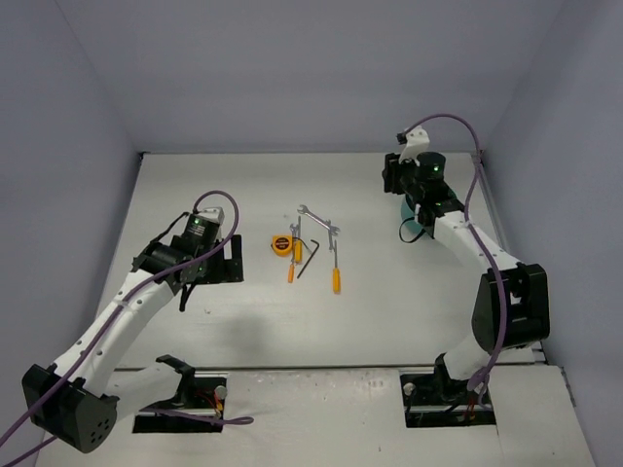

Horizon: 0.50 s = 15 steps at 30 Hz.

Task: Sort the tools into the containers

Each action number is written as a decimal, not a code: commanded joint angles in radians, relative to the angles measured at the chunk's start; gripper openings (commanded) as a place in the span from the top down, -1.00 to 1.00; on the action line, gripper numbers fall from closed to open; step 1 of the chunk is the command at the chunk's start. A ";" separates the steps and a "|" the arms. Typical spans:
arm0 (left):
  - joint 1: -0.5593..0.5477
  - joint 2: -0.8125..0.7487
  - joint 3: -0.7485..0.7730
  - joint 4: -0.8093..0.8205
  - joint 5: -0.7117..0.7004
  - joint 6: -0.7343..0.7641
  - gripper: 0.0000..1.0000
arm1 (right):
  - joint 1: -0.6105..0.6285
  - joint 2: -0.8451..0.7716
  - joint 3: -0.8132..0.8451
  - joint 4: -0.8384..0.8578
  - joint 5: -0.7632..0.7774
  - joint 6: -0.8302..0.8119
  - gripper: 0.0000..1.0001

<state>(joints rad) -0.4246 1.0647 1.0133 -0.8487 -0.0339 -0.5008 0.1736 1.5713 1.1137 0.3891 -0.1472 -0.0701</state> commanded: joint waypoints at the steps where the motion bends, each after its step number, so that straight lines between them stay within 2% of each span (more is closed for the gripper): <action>1: -0.014 0.017 0.069 0.030 -0.012 -0.007 -0.76 | 0.121 -0.079 -0.066 -0.055 0.138 0.248 0.14; 8: -0.023 0.028 0.091 0.028 -0.014 -0.005 -0.75 | 0.346 -0.027 -0.038 -0.206 0.379 0.514 0.36; 11: -0.029 0.042 0.101 0.029 -0.010 -0.005 -0.75 | 0.425 0.055 0.010 -0.276 0.441 0.601 0.22; 15: -0.042 0.047 0.111 0.028 -0.004 0.001 -0.75 | 0.512 0.183 0.114 -0.385 0.501 0.664 0.22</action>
<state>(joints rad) -0.4486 1.1063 1.0669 -0.8478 -0.0341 -0.5011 0.6188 1.6556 1.1119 0.1133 0.2165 0.4492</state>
